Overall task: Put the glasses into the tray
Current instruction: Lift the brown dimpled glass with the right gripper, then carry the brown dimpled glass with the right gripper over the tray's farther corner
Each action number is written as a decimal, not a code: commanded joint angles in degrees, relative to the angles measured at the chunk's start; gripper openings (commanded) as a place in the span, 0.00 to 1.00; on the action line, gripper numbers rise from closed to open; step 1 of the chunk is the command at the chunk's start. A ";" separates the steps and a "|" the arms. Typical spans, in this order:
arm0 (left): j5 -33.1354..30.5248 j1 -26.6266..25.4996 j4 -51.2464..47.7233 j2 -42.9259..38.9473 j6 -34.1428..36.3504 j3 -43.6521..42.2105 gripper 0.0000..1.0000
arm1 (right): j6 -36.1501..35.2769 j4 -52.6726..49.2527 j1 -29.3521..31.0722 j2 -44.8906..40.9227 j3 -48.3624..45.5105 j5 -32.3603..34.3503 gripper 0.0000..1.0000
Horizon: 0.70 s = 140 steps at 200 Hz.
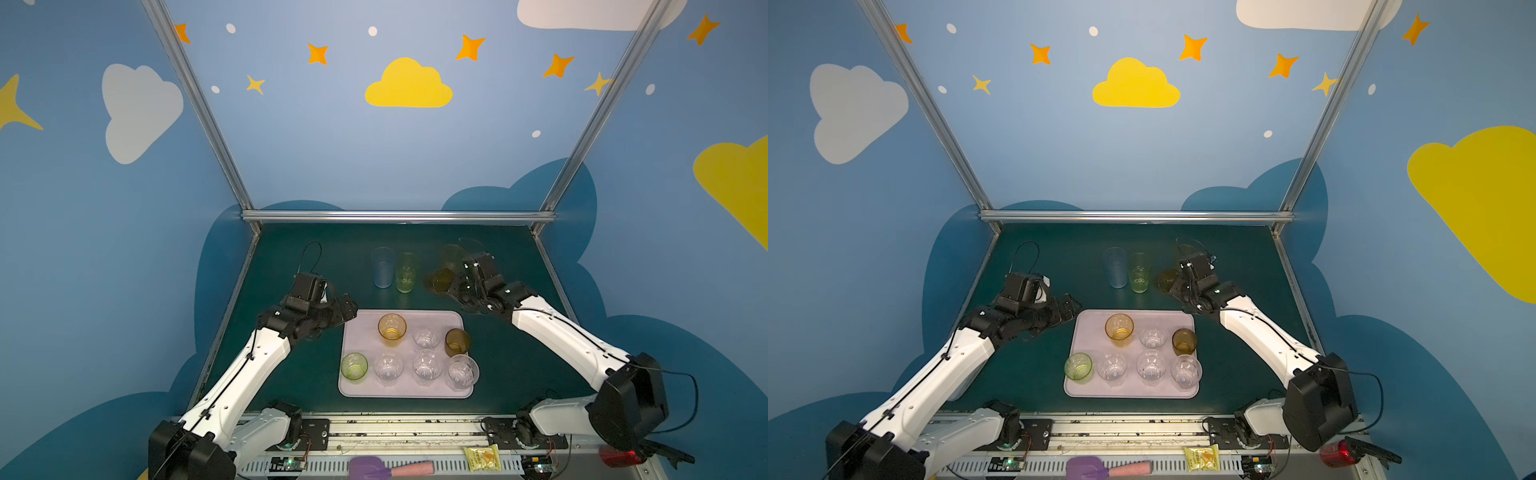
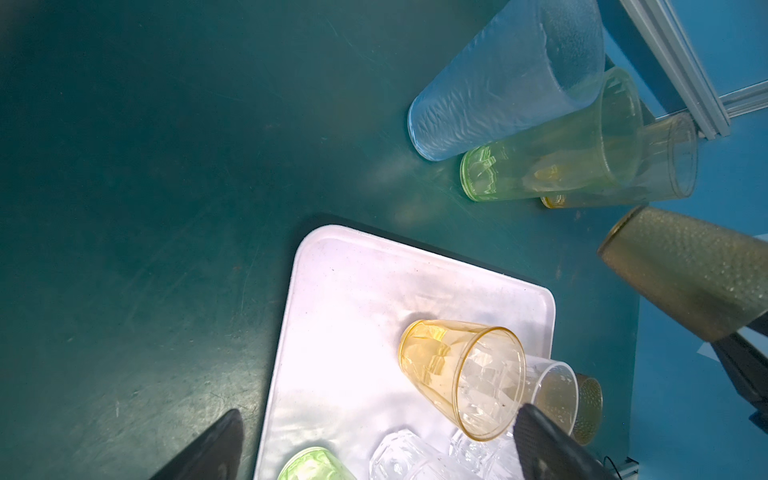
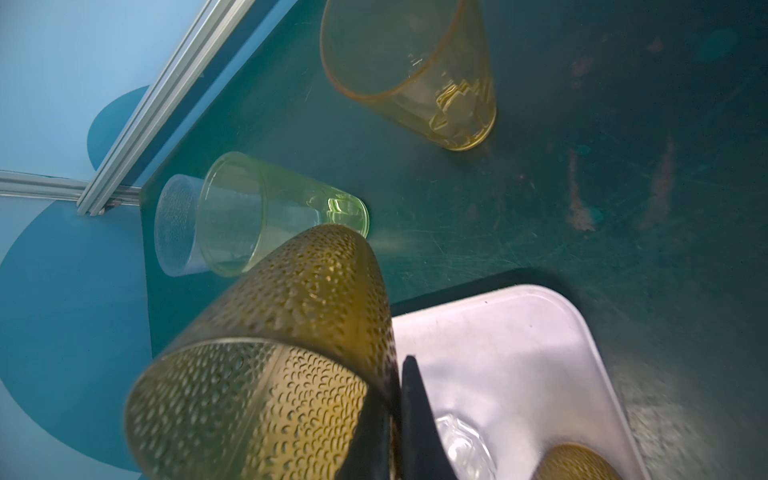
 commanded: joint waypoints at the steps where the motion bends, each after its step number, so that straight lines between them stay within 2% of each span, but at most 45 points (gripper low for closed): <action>1: 0.43 0.12 -0.53 -1.17 -0.70 -0.34 1.00 | -2.06 0.99 0.40 -4.44 -1.85 1.49 0.00; 34: 0.52 0.12 -1.14 -2.26 -1.57 -0.51 1.00 | -4.23 0.02 0.12 -9.75 -3.83 0.44 0.00; 95: 1.64 0.11 -1.29 -4.90 -2.55 -1.17 1.00 | -8.66 -6.76 0.08 -17.94 -2.11 -0.92 0.00; 140: 0.76 0.11 -4.07 -6.21 -0.57 -0.86 1.00 | -12.19 -12.54 0.35 -18.72 2.62 -4.04 0.00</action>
